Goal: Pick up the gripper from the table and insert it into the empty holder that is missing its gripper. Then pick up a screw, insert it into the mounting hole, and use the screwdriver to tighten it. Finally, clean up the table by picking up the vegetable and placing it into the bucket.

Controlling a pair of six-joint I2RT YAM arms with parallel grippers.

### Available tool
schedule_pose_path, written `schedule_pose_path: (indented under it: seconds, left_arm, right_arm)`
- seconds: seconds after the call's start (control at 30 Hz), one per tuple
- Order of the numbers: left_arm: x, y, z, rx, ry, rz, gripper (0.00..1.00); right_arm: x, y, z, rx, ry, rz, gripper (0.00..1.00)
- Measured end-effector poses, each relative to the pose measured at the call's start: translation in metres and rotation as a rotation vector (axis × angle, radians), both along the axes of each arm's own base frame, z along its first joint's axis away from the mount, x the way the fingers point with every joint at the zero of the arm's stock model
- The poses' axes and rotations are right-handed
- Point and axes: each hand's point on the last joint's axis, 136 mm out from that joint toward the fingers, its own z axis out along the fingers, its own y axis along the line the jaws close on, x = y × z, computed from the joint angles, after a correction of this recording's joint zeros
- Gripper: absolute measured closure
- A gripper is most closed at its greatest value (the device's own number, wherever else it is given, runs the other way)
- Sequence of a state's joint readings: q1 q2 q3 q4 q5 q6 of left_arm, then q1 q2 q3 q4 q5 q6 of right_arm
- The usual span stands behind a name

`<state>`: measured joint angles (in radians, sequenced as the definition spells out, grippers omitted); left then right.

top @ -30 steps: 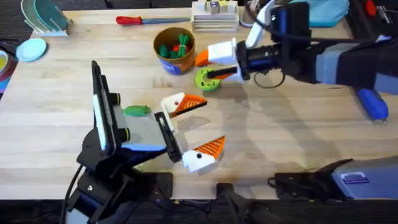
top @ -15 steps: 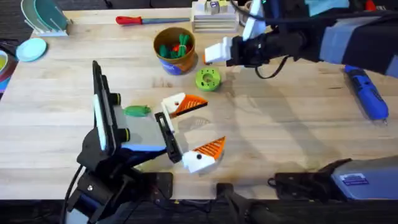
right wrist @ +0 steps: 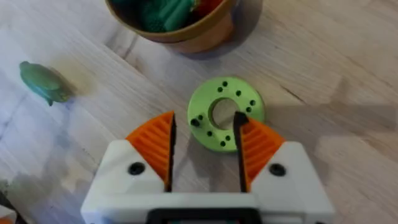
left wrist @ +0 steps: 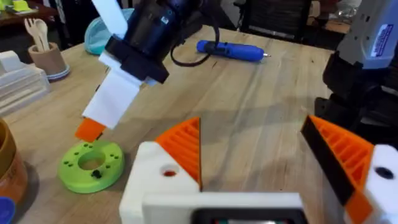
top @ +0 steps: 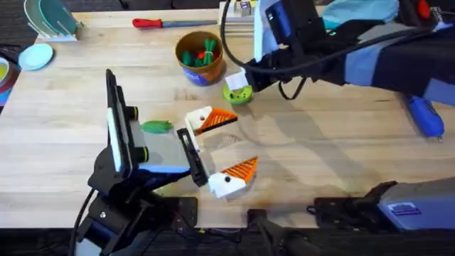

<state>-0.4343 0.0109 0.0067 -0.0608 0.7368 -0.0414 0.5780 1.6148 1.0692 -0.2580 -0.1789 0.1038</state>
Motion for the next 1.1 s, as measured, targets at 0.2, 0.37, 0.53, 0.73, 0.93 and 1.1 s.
schedule_pose_path:
  seconds: [0.2, 0.37, 0.53, 0.73, 0.93, 1.1]
  left_arm:
    - [0.0, 0.0, 0.0, 0.0, 0.0, 0.0, 0.008]
    - [0.0, 0.0, 0.0, 0.0, 0.0, 0.0, 0.008]
    - [0.0, 0.0, 0.0, 0.0, 0.0, 0.0, 0.008]
    - [0.0, 0.0, 0.0, 0.0, 0.0, 0.0, 0.008]
    - [0.0, 0.0, 0.0, 0.0, 0.0, 0.0, 0.008]
    - [0.0, 0.0, 0.0, 0.0, 0.0, 0.0, 0.008]
  right_arm:
    - [-0.008, 0.012, -0.029, -0.063, 0.037, 0.037, 0.631]
    - [-0.012, 0.021, -0.045, -0.091, 0.042, 0.06, 0.674]
    - [-0.007, 0.02, -0.045, -0.147, -0.019, 0.049, 0.725]
    - [-0.009, 0.026, -0.044, -0.178, -0.063, 0.07, 0.776]
    - [-0.014, 0.031, -0.052, -0.199, -0.057, 0.089, 0.807]
    - [-0.013, 0.032, -0.057, -0.214, -0.058, 0.094, 0.92]
